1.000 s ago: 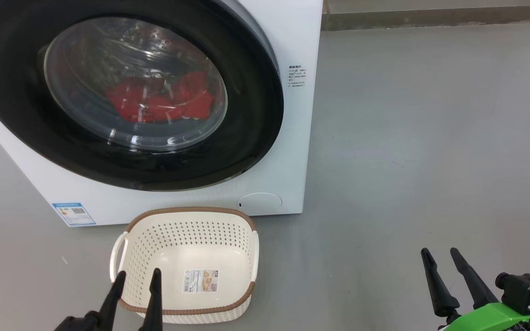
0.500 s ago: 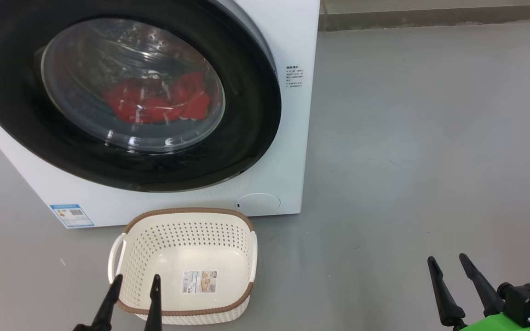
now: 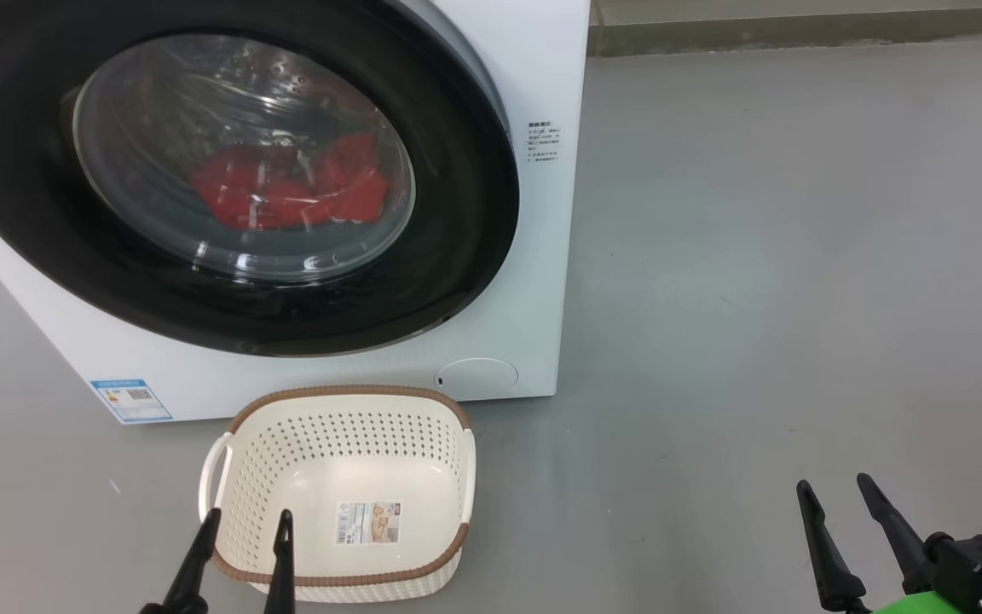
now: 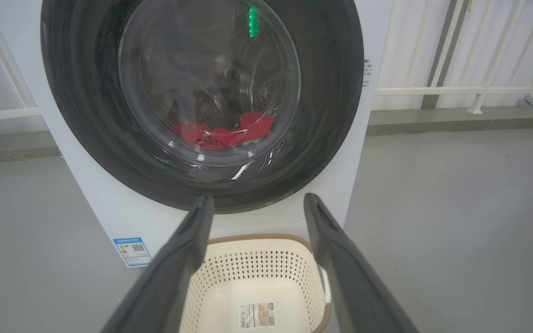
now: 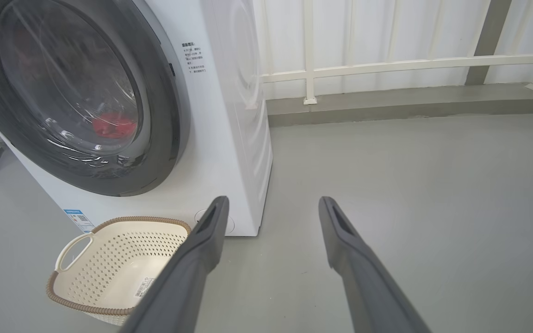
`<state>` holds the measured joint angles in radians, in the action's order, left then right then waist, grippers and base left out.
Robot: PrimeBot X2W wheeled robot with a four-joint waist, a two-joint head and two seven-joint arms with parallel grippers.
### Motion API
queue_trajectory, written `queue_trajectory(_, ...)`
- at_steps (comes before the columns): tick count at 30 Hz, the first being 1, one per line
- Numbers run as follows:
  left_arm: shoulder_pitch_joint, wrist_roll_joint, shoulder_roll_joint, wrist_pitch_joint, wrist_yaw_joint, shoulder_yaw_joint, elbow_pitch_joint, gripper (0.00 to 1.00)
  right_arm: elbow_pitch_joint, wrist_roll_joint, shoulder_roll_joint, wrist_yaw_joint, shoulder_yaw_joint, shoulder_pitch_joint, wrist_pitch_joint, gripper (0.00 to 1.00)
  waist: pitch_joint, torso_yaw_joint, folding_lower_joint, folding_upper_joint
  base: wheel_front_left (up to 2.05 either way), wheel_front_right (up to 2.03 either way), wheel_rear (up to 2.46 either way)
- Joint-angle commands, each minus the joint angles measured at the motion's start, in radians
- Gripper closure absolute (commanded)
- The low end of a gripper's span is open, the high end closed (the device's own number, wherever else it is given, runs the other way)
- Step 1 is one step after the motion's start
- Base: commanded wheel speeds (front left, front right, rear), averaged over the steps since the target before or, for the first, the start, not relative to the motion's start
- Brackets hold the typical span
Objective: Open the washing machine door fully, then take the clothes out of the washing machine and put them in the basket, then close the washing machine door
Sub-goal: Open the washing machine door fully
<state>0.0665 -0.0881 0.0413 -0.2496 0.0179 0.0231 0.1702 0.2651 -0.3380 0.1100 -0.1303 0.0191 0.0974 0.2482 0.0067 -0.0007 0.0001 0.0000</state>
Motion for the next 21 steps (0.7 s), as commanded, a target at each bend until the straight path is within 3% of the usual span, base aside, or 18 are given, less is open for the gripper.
queue_trajectory(1,-0.014,0.002,0.009,-0.012,-0.004,-0.036,-0.019,0.0,-0.028,0.005,0.014,0.0,-0.019,-0.019,0.014,0.0,0.0,0.0,0.0,0.0,0.0,0.0,0.0)
queue_trajectory(17,-0.012,-0.006,0.009,-0.012,-0.003,-0.03,-0.023,0.0,-0.03,-0.034,0.001,0.0,-0.034,-0.042,0.014,0.01,0.001,0.0,0.0,0.0,0.0,0.0,0.0)
queue_trajectory(18,-0.012,-0.006,0.009,-0.012,-0.003,-0.03,-0.023,0.0,-0.03,-0.051,-0.002,0.0,-0.04,-0.05,0.014,0.56,0.001,-0.001,0.0,0.0,0.0,0.0,0.0)
queue_trajectory(19,-0.013,-0.006,0.009,-0.012,-0.002,-0.029,-0.023,0.0,-0.031,-0.067,-0.003,0.0,-0.048,-0.061,0.014,1.0,0.002,0.0,0.0,0.0,0.0,0.0,0.0)
queue_trajectory(21,-0.014,-0.005,0.009,-0.012,0.0,-0.025,-0.022,0.0,-0.037,-0.089,0.001,0.0,-0.065,-0.088,0.014,1.0,0.005,0.0,0.0,0.0,0.0,0.0,0.0)
